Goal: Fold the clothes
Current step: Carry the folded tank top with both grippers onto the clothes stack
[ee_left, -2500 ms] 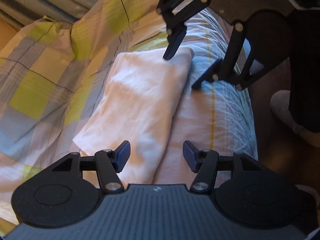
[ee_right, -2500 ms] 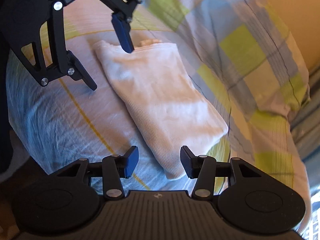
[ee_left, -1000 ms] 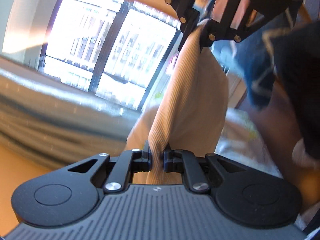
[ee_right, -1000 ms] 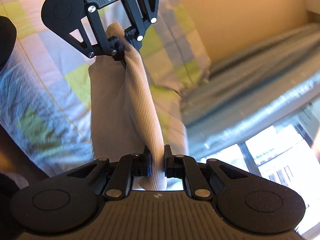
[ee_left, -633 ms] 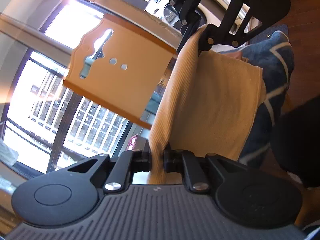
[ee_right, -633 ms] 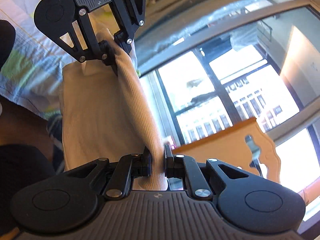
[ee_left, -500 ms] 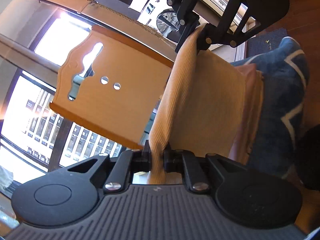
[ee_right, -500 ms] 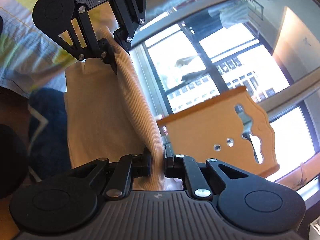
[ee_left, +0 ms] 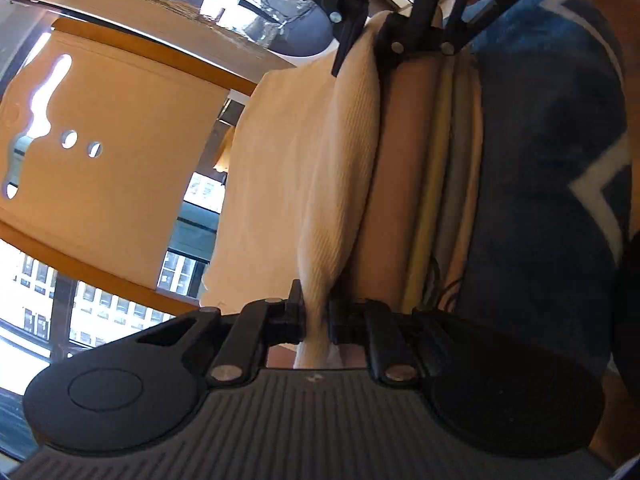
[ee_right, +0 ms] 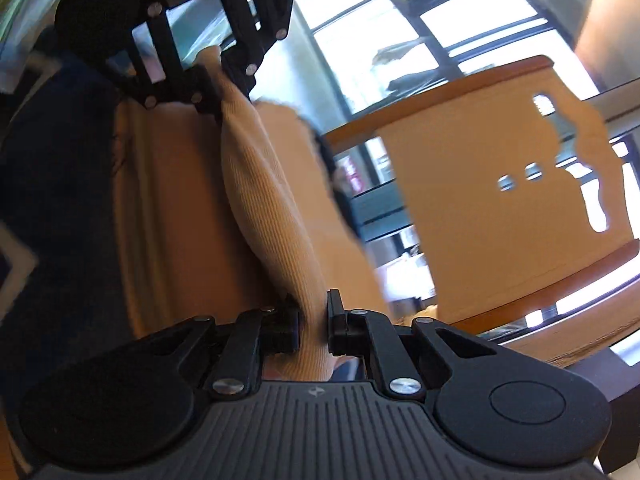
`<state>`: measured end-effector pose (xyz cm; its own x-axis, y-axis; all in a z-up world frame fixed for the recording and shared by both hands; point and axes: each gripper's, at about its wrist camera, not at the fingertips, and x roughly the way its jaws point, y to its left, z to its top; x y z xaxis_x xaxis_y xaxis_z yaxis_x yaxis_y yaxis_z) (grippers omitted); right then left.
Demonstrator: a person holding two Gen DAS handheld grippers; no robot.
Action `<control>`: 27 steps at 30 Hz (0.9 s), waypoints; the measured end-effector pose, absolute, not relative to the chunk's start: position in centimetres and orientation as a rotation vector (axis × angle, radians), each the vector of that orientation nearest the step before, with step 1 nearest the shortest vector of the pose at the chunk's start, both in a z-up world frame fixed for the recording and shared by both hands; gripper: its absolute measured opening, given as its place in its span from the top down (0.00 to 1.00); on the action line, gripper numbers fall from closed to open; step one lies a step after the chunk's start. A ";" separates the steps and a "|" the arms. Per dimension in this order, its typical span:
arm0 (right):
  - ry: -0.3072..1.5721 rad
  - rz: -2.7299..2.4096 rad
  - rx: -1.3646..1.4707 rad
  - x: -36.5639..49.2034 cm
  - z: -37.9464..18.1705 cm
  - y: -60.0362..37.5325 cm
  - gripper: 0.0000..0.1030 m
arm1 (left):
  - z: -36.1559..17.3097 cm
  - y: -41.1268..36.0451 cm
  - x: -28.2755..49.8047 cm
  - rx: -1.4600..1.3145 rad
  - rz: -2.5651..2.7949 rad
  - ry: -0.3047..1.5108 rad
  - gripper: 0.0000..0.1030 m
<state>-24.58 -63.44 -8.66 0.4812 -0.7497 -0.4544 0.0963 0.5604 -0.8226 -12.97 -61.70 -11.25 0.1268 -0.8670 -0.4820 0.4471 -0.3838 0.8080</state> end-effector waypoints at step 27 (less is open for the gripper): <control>0.934 -0.606 -0.777 -27.0 -9.8 -60.2 0.91 | -12.1 -62.9 -12.1 1.282 -1.511 -0.452 0.96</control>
